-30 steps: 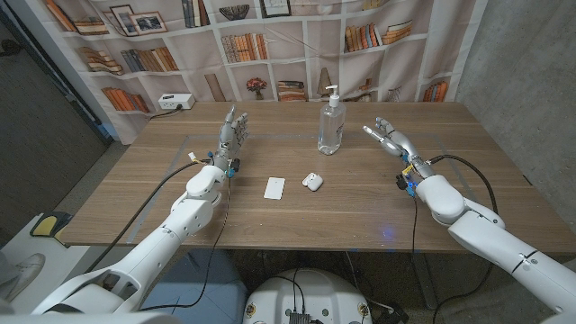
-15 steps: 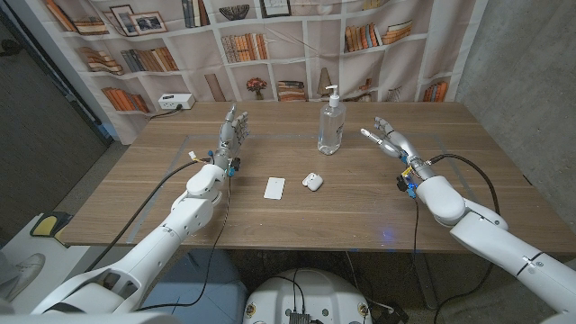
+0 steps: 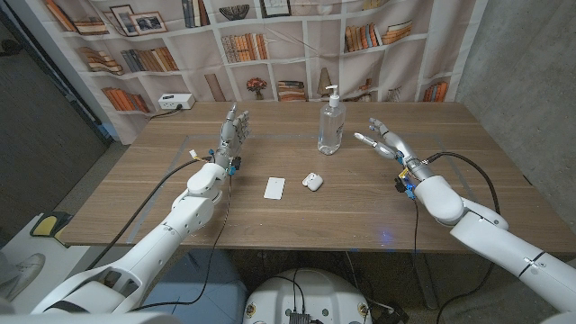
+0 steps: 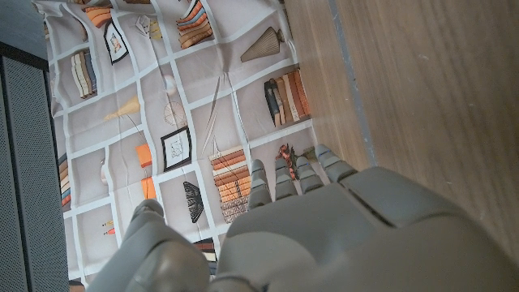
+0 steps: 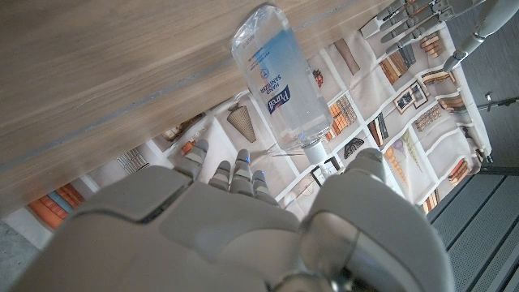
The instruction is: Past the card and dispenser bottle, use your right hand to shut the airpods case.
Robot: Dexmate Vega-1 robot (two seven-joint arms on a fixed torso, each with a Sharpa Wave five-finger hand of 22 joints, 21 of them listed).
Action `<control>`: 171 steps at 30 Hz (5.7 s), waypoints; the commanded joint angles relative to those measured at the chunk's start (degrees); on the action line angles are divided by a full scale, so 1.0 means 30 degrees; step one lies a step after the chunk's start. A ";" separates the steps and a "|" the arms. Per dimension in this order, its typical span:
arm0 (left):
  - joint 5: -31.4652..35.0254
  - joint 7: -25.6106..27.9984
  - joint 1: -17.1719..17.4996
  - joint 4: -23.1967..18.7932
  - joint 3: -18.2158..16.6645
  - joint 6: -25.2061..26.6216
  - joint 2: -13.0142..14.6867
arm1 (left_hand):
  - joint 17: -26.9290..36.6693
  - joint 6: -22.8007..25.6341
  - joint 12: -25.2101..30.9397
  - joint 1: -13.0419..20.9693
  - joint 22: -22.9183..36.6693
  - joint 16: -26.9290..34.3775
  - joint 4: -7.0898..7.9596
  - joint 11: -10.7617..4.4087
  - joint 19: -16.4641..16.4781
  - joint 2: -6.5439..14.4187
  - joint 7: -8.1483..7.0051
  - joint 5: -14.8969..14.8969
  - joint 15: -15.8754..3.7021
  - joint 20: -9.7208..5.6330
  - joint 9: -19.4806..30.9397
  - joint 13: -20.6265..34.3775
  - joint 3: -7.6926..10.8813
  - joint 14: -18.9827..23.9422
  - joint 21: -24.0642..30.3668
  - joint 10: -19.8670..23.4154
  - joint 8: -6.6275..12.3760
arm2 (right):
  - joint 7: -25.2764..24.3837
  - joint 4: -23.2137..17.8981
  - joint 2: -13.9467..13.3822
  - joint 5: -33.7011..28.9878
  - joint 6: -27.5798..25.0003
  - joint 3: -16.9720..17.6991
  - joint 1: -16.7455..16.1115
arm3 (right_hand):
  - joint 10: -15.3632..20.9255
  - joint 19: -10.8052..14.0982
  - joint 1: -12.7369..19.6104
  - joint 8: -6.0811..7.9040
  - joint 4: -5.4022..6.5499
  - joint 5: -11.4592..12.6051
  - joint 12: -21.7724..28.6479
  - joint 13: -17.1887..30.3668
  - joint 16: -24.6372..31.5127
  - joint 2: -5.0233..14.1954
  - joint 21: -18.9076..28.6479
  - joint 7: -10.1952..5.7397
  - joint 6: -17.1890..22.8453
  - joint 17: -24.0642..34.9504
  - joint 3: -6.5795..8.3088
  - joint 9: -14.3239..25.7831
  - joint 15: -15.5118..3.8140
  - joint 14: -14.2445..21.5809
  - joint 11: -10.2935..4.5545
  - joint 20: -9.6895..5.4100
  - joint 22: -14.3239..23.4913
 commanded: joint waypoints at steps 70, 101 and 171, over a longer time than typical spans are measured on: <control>0.0086 -0.0268 -0.0577 0.0727 0.0216 -0.0235 -0.0403 | 0.0099 0.0249 -0.0056 0.0139 0.0033 -0.0052 -0.0032 0.0106 -0.0027 0.0217 0.0040 0.0088 0.0107 -0.0090 0.0050 0.0118 -0.0254 0.0142 0.0085 0.0233 -0.0116 | 0.0822 -0.2541 -0.0455 -0.3773 -0.2338 -0.1766 0.0177 | 0.1398 0.0306 0.1130 0.0095 -0.0587 -0.0170 0.0526 0.0154 0.0286 0.0062 0.0152 -0.0044 -0.0301 0.0016 0.0472 0.0103 -0.0084 -0.0045 -0.0214 0.0074 0.0037; 0.0053 -0.0316 -0.0172 0.0335 0.0235 -0.0431 -0.0365 | 0.0101 0.0315 -0.0065 0.0147 0.0034 -0.0049 -0.0020 0.0085 -0.0022 0.0324 0.0030 0.0093 0.0099 -0.0129 0.0050 0.0121 -0.0295 0.0172 0.0085 0.0280 -0.0108 | 0.0790 -0.5100 -0.0713 -0.6704 -0.6094 -0.2538 -0.0372 | 0.2166 0.0765 0.1135 0.0074 -0.0563 -0.0240 0.0706 0.0225 0.0468 -0.0089 0.0259 -0.0082 -0.0403 0.0029 0.0479 0.0105 -0.0032 0.0449 -0.0318 0.0253 0.0037; -0.0030 -0.0153 0.0392 -0.0416 0.0259 -0.0421 -0.0324 | 0.0100 0.0455 -0.0074 0.0179 0.0033 -0.0048 -0.0035 0.0023 -0.0003 0.0468 0.0132 0.0096 0.0072 -0.0176 0.0051 0.0127 -0.0424 0.0224 0.0085 0.0398 -0.0095 | 0.3925 -0.6594 -0.0090 -0.9911 -1.0484 -0.5619 0.1573 | 0.2398 0.1672 0.1769 -0.0477 -0.0685 -0.0253 0.0438 0.0593 0.0464 -0.0356 0.0171 -0.0080 -0.3308 0.0052 0.0782 0.0112 0.0173 0.0898 0.0002 0.0599 0.0038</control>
